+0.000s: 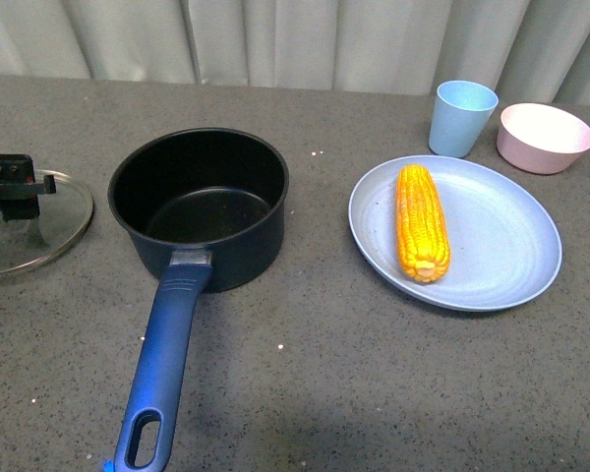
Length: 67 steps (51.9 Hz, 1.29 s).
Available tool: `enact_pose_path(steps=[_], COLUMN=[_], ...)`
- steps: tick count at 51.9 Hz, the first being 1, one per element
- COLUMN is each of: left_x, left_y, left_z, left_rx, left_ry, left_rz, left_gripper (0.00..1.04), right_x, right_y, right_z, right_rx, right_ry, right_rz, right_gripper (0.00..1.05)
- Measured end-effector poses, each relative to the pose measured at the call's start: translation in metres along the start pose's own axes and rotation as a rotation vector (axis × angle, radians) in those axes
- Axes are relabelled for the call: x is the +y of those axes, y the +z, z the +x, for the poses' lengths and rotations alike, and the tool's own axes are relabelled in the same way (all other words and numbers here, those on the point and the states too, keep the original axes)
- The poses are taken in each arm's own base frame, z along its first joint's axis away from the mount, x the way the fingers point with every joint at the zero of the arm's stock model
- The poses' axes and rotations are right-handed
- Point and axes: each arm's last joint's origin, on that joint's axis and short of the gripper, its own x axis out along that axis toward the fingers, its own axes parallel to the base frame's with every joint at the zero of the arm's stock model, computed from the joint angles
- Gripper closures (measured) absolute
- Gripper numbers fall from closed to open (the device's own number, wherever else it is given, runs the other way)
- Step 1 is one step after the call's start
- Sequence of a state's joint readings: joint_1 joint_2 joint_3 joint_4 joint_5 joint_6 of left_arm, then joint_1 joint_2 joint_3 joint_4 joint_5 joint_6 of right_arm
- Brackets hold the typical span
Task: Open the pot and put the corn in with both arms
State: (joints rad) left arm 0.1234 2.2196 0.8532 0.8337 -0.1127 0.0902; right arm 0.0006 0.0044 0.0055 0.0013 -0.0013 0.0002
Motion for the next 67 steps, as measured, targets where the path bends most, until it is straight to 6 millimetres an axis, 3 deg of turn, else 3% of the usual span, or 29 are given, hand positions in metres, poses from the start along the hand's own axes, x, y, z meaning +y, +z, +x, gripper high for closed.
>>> enact_pose_path(steps=[10,20,30,33,36,42,55,58,60,67], left_x=[-0.001,0.001,0.008,0.007,0.005,0.003,0.004,0.000,-0.001,-0.001], left_y=[0.000,0.016,0.042,0.041,0.036,0.035,0.023,0.018,0.016,0.016], left_z=[-0.001,-0.018,-0.067,-0.077,-0.102,-0.141,-0.179,-0.191,-0.196,-0.215], left_rx=[0.010,-0.043,-0.164,-0.253,-0.411,-0.518,-0.529,-0.524,-0.525,-0.520], left_ry=[-0.019,-0.036,-0.077,-0.142,-0.188,-0.204,-0.204,-0.195,-0.191,-0.206], left_rz=[0.006,-0.019,-0.057,-0.069,-0.072,-0.073,-0.084,-0.087,-0.089,-0.086], left_gripper=[0.05,0.06,0.06,0.13,0.26,0.44,0.81,0.96,1.01,1.01], right_x=[0.000,0.000,0.000,0.000,0.000,0.000,0.000,0.000,0.000,0.000], right_y=[0.000,0.000,0.000,0.000,0.000,0.000,0.000,0.000,0.000,0.000], right_z=[0.000,0.000,0.000,0.000,0.000,0.000,0.000,0.000,0.000,0.000], right_rx=[0.000,0.000,0.000,0.000,0.000,0.000,0.000,0.000,0.000,0.000], right_ry=[0.000,0.000,0.000,0.000,0.000,0.000,0.000,0.000,0.000,0.000], right_rz=[0.000,0.000,0.000,0.000,0.000,0.000,0.000,0.000,0.000,0.000], right_gripper=[0.09,0.09,0.09,0.09,0.09,0.09,0.09,0.09,0.09,0.09])
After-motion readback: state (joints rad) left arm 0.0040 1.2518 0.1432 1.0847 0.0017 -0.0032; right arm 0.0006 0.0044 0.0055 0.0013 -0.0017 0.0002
